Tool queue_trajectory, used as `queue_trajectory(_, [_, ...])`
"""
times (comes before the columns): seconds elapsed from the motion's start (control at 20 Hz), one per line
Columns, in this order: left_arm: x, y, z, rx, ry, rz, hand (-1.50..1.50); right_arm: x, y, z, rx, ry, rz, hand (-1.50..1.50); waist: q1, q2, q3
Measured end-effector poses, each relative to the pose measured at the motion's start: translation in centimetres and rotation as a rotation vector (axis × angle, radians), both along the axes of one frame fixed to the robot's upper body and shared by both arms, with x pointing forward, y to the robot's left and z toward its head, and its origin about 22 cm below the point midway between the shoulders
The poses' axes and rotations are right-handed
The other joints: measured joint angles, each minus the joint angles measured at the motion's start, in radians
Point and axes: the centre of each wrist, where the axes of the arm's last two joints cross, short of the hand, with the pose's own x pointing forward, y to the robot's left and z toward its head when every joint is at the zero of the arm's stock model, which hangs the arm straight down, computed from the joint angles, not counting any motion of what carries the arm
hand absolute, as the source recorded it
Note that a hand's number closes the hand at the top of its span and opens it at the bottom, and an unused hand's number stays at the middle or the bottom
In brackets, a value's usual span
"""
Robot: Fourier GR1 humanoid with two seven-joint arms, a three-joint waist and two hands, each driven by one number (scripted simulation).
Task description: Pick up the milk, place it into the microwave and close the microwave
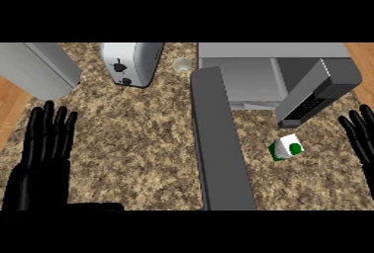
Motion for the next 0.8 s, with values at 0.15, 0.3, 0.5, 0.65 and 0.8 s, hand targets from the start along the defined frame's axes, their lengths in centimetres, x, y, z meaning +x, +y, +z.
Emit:
queue_trajectory(0.15, [-1.3,-0.2,-1.0,-0.043,0.017,-0.004,-1.50,-0.6,-1.1,-0.7,0.007,0.032,0.015,-1.50,0.002,-0.001,-0.001])
queue_trajectory(0.3, [-2.8,-0.7,-2.1,-0.061,0.025,-0.004,-1.50,-0.8,-1.6,-1.6,0.007,0.055,0.017,-1.50,0.004,-0.001,-0.001])
queue_trajectory(0.5, [-4.3,-0.7,-3.6,-0.063,0.027,-0.005,-1.50,-1.2,-2.1,-3.6,-0.001,0.082,0.011,-1.50,0.005,-0.001,-0.001])
queue_trajectory(0.65, [-5.2,-1.1,-4.3,-0.070,0.022,-0.001,-1.50,-0.8,-2.6,-5.3,0.002,0.106,0.002,-1.50,0.006,-0.001,-0.001])
queue_trajectory(0.8, [-6.3,-1.2,-4.7,-0.073,0.028,0.000,-1.50,-0.6,-2.7,-7.2,0.007,0.133,-0.003,-1.50,0.008,0.000,-0.001])
